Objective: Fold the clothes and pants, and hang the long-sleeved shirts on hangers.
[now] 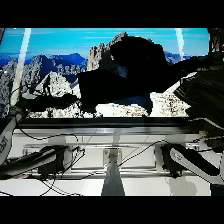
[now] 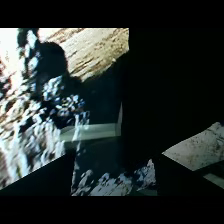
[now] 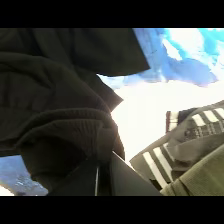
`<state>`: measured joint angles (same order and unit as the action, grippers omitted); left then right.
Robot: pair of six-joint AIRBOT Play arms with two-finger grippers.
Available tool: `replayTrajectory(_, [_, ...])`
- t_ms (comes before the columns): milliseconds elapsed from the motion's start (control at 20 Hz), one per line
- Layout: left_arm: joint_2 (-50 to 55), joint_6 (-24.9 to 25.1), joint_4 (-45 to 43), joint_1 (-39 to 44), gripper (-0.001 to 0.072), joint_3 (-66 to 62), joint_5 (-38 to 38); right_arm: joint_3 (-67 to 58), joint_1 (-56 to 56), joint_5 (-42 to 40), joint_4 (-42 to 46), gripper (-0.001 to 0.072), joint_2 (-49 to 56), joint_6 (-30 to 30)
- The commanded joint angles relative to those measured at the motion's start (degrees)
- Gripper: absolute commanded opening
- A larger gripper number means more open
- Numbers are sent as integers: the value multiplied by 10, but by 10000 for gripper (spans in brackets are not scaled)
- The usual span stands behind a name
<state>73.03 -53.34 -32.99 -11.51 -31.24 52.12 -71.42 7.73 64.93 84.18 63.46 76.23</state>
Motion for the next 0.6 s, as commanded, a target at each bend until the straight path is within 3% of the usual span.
replayTrajectory(0, [64,88,101,15,539,4,17,-1,4,-2,-19,18,0,2])
replayTrajectory(100, [86,113,105,41,532,1,18,-1,4,-3,-19,18,0,2])
replayTrajectory(300, [105,138,108,92,225,-27,11,-1,4,-5,-19,18,0,2])
replayTrajectory(350, [105,137,107,98,207,-38,10,-1,4,-4,-19,18,0,2])
replayTrajectory(450, [104,137,107,102,10,-62,10,-1,4,-5,-19,18,0,2])
replayTrajectory(550, [104,136,107,97,9,-96,11,-1,4,-9,-19,18,0,2])
